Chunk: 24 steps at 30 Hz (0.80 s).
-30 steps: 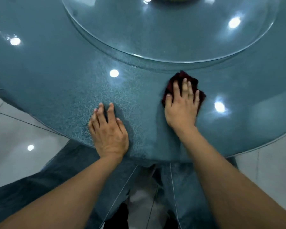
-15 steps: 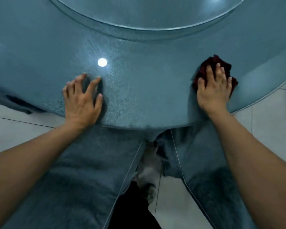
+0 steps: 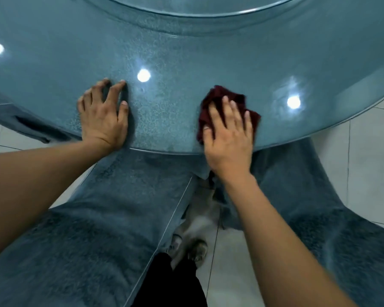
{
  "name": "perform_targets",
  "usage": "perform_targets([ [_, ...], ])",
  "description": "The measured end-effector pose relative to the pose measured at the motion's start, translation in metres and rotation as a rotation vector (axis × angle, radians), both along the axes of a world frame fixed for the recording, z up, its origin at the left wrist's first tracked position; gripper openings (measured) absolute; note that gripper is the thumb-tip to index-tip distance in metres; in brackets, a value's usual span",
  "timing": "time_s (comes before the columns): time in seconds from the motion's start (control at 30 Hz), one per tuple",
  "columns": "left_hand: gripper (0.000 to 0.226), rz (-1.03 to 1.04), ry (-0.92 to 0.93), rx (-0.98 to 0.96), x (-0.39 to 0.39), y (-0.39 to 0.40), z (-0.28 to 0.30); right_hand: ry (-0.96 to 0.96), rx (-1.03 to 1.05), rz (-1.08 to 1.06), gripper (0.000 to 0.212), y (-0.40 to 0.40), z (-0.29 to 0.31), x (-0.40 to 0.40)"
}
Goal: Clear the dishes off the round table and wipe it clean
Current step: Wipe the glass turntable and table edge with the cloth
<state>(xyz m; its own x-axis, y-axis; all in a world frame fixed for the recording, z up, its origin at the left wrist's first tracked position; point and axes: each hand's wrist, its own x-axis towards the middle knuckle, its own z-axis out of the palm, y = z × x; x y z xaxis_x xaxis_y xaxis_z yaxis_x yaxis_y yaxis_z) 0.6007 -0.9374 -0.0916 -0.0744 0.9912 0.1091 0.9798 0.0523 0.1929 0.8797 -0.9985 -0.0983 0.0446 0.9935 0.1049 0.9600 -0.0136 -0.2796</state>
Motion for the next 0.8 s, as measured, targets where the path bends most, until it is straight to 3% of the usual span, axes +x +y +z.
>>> perform_targets([
  [0.13, 0.05, 0.003, 0.017, -0.024, 0.0, 0.001, 0.0, -0.002, -0.059, -0.318, 0.059, 0.01, 0.005, 0.082],
  [0.23, 0.049, 0.004, 0.035, -0.03, -0.003, 0.003, 0.0, 0.008, -0.032, -0.435, 0.06, 0.013, 0.004, 0.06],
  [0.5, 0.05, -0.021, 0.055, -0.048, -0.006, 0.003, -0.001, 0.017, -0.038, -0.108, 0.062, -0.008, 0.007, -0.118],
  [0.67, 0.054, -0.045, 0.018, -0.064, -0.008, 0.0, 0.003, -0.014, -0.041, 0.145, 0.06, 0.0, 0.003, -0.114],
  [0.8, 0.057, -0.155, -0.086, -0.096, -0.029, 0.003, 0.008, -0.023, -0.074, -0.129, 0.064, 0.043, 0.005, -0.06],
])
